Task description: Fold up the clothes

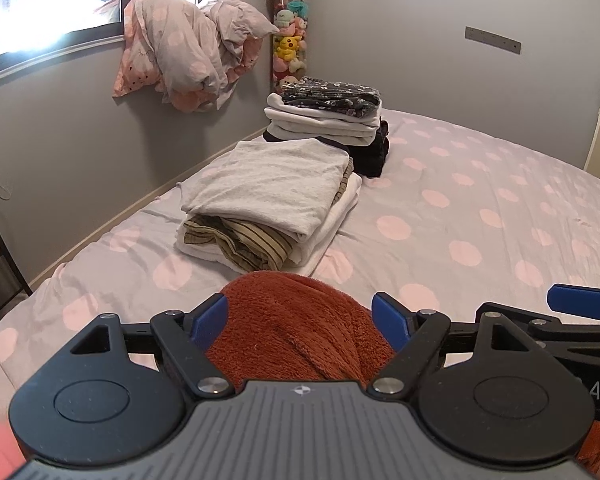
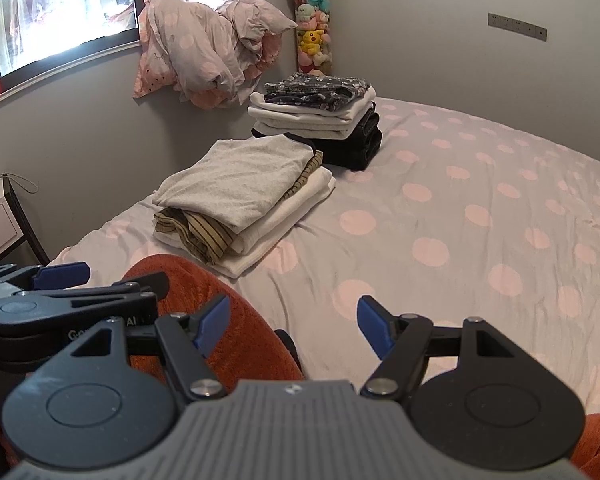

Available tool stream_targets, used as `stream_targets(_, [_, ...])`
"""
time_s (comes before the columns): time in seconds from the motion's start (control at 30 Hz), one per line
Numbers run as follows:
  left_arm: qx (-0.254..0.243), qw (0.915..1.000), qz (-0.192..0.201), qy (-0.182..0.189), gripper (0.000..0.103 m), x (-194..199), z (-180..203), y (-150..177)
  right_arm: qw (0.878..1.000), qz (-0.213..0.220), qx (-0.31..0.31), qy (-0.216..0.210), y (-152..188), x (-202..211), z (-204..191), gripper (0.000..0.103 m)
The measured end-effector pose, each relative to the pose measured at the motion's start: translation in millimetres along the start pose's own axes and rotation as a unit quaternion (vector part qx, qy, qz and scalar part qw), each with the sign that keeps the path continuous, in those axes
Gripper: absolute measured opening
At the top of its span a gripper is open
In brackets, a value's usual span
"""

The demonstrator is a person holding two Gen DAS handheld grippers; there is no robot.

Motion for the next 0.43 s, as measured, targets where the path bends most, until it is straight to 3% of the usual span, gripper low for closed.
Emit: stream_targets(0.43, [-0.01,0.9999,0.009,0.003,0.091,1.5,4.3,0.2,1.0,-0.002,-0.004,0.0,3.6,1.4,0.9,0.073])
Point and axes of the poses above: each gripper's, at about its wrist camera, not at the fingertips, and x roughly against the way its jaws point, z to its right, y to its underside, the point moved 10 cm from there along -x, roughly the way its jaws point, and after that the axes turned 4 degrees about z, right-handed, at the moved point
